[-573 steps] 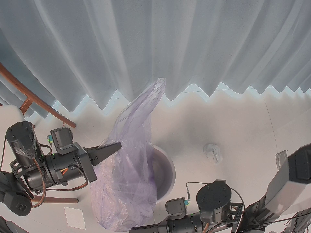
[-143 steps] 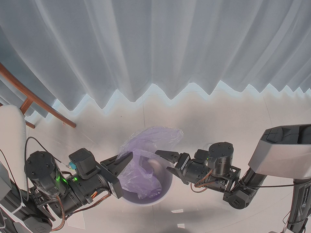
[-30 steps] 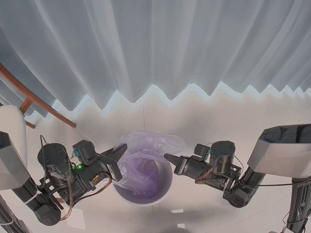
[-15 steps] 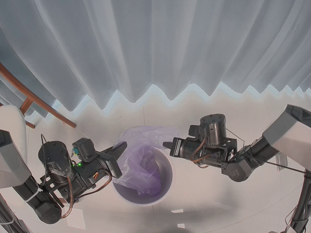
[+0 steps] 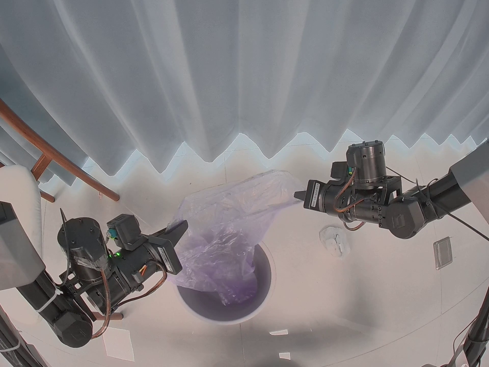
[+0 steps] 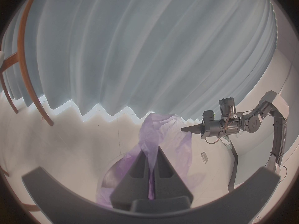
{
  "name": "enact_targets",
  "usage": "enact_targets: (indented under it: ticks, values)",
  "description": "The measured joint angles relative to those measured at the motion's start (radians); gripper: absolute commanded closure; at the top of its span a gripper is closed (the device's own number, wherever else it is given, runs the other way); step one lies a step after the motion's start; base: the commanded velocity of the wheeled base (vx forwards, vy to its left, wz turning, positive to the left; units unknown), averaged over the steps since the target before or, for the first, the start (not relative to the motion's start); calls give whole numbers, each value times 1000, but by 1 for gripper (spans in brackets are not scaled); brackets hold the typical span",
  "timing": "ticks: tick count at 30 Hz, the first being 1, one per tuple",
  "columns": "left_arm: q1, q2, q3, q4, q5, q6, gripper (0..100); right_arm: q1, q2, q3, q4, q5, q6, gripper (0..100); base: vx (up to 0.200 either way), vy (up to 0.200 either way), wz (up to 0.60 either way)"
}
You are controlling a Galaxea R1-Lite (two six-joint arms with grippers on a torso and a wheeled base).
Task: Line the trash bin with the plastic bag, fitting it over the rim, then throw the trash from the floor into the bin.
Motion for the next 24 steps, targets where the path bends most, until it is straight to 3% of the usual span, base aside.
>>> enact_targets:
  ticks: [8,24]
  values:
    - [16,14,2,3,-3,-1,100,-25,31,-27,-4,0,-19,100,0,0,0]
    - [137,99,-12,0,-38,-1,100,-18,144,-128,-10,-5,-38,100,0,0,0]
